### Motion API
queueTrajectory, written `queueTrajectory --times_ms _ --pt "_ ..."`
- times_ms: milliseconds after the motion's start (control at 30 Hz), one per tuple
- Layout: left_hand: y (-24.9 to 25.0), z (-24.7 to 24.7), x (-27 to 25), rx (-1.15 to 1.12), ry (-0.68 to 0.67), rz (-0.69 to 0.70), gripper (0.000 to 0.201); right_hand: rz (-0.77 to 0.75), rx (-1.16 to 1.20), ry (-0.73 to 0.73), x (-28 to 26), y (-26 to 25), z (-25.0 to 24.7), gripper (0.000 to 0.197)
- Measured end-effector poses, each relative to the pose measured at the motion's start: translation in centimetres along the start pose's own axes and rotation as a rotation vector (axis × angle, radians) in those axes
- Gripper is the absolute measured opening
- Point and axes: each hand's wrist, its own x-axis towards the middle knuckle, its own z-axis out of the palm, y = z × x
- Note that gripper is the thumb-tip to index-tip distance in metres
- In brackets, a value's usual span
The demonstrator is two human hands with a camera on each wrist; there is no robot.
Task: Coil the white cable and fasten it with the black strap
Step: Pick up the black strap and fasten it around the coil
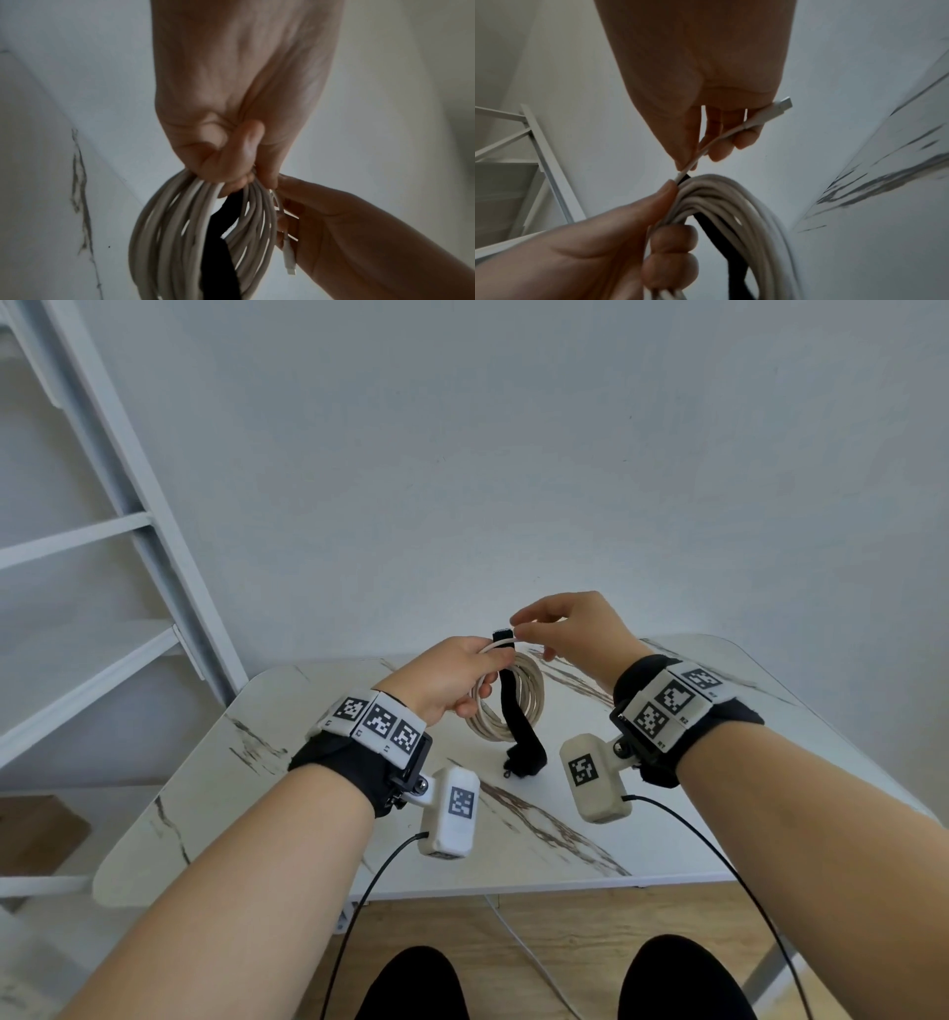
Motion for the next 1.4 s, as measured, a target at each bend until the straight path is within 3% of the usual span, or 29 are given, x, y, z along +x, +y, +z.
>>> queueTrajectory --times_ms 300,500,800,967,1133,1300,1400 --pt "0.0 0.2 0.0 0.083 -0.030 0.007 0.016 0.023 -0.025 -0.044 -0.2 0.3 -0.3 0.010" --pt "0.2 0.2 -0.2 0.003 -0.071 -0.009 0.018 0.009 0.100 0.092 0.0 0.5 -0.1 0.010" --pt "-0.3 0.2 -0.4 -0.048 -0.117 -0.032 0.018 0.041 0.132 0.117 0.6 0.8 0.3 0.013" --pt "-0.3 -0.3 -0.3 -0.126 -0.062 -0.022 0.020 0.099 0.127 0.057 0.4 1.2 0.3 0.025" --pt "-0.4 -0.7 -0.1 -0.225 -0.009 -0.019 0.019 0.074 0.073 0.029 -0.4 2.0 0.5 0.016" --pt "-0.6 -0.6 0.3 -0.312 0.059 -0.061 0.040 0.096 0.057 0.025 -0.3 2.1 1.4 0.026" --pt "-0.6 -0.6 0.5 -0.329 0.106 -0.059 0.030 0.105 0.111 0.019 -0.3 2.2 1.7 0.030"
